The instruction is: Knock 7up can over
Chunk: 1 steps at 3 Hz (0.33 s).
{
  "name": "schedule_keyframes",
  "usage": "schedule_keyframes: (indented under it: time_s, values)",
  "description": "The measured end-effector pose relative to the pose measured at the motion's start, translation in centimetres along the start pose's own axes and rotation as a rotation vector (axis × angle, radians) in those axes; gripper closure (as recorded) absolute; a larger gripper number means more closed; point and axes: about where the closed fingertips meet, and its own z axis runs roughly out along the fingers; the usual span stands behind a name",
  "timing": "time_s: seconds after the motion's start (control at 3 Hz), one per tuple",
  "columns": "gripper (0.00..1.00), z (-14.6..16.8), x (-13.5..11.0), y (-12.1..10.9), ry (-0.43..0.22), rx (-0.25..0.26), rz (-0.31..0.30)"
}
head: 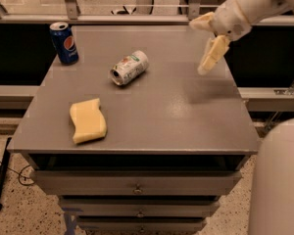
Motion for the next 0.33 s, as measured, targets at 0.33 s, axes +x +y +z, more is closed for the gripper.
schedule_keyframes:
  time_s: [0.33]
  values:
    - [0.0, -0.61, 0.45, 0.0, -0.019, 0.018, 0.02]
